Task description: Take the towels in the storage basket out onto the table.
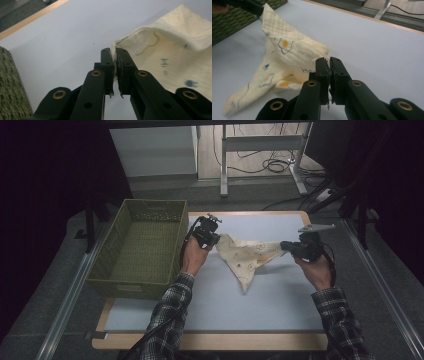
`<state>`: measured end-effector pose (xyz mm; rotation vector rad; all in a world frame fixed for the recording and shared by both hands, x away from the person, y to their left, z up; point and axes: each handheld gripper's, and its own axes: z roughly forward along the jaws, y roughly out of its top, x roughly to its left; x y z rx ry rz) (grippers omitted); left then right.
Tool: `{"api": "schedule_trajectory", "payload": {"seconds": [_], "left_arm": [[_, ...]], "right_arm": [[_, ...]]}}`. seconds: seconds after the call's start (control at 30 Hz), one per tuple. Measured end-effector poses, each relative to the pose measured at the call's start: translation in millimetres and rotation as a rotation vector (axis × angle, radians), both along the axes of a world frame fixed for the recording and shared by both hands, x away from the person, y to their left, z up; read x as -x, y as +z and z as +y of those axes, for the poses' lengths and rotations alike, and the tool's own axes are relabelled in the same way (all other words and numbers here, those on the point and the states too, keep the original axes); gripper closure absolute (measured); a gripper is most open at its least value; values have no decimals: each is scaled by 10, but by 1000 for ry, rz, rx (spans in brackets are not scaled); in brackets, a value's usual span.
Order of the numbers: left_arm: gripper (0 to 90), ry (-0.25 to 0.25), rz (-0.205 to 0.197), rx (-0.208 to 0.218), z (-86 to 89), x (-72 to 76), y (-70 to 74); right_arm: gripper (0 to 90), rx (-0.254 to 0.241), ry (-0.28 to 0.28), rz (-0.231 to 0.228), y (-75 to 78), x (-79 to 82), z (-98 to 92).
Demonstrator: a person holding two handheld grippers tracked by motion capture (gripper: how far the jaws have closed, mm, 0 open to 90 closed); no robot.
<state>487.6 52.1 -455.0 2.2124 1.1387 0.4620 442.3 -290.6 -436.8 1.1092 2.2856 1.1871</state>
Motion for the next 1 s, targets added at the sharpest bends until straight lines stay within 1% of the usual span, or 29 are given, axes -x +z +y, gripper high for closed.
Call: {"api": "schedule_trajectory", "payload": {"seconds": [0.03, 0.07, 0.1, 0.13, 0.17, 0.2, 0.23, 0.27, 0.3, 0.33, 0.37, 0.4, 0.43, 0.47, 0.5, 0.53, 0.57, 0.63, 0.67, 0.7, 0.73, 0.77, 0.8, 0.83, 0.87, 0.9, 0.97, 1.0], "left_arm": [[845, 0, 0, 0, 0, 0, 0], [844, 21, -2, -37, -22, -78, -50], [841, 21, -2, -37, -22, -78, -50], [822, 40, 22, -49, -24, -153, -153], [789, 47, 38, -38, -22, -178, -219], [722, 56, 50, -33, -25, -189, -284], [658, 56, 50, -33, -25, -189, -284], [601, 56, 53, -42, -38, -173, -376], [530, 56, 53, -42, -38, -173, -376], [470, 56, 39, -33, -43, -115, -394], [455, 56, 39, -33, -43, -115, -394], [422, 50, 18, -2, -40, -34, -354], [397, 50, 18, -2, -40, -34, -354], [397, 35, 12, 14, -42, 23, -319], [397, 21, 6, 22, -46, 62, -298], [393, -21, 0, 45, -69, 170, -249], [399, -21, 0, 45, -69, 170, -249], [403, -78, -1, 68, -108, 288, -224], [409, -121, 8, 95, -156, 400, -226], [410, -121, 8, 95, -156, 400, -226], [410, -152, 12, 116, -179, 465, -235], [414, -166, 18, 135, -194, 501, -245], [417, -205, 38, 178, -224, 580, -277], [419, -205, 38, 178, -224, 580, -277], [422, -238, 57, 200, -270, 645, -322], [422, -238, 57, 200, -270, 645, -322], [422, -262, 60, 195, -328, 705, -367], [422, -276, 67, 202, -358, 727, -394]], "right_arm": [[855, 0, 0, 0, 0, 0, 0], [854, 12, -25, 4, 10, -91, -32], [854, 12, -25, 4, 10, -91, -32], [852, 30, -59, 21, -34, -204, -72], [848, 29, -70, 33, -66, -242, -90], [840, 23, -82, 56, -119, -289, -113], [822, 18, -92, 80, -177, -324, -132], [802, 18, -103, 93, -232, -343, -149], [802, 18, -103, 93, -232, -343, -149], [747, 9, -109, 103, -311, -342, -185], [747, 9, -109, 103, -311, -342, -185], [712, -1, -111, 102, -348, -311, -218], [712, -1, -111, 102, -348, -311, -218], [700, -16, -105, 106, -357, -264, -259], [700, -16, -105, 106, -357, -264, -259], [695, -36, -96, 107, -352, -216, -286], [695, -36, -96, 107, -352, -216, -286], [695, -57, -77, 114, -357, -158, -293], [698, -65, -50, 113, -362, -83, -272], [698, -65, -50, 113, -362, -83, -272], [699, -64, -31, 115, -369, -47, -251], [699, -59, -10, 117, -377, -3, -219], [700, -57, 13, 116, -392, 56, -164], [700, -57, 13, 116, -392, 56, -164], [700, -55, 44, 122, -412, 113, -91], [700, -55, 44, 122, -412, 113, -91], [700, -43, 74, 120, -439, 161, -3], [700, -40, 91, 119, -454, 180, 43]]}}
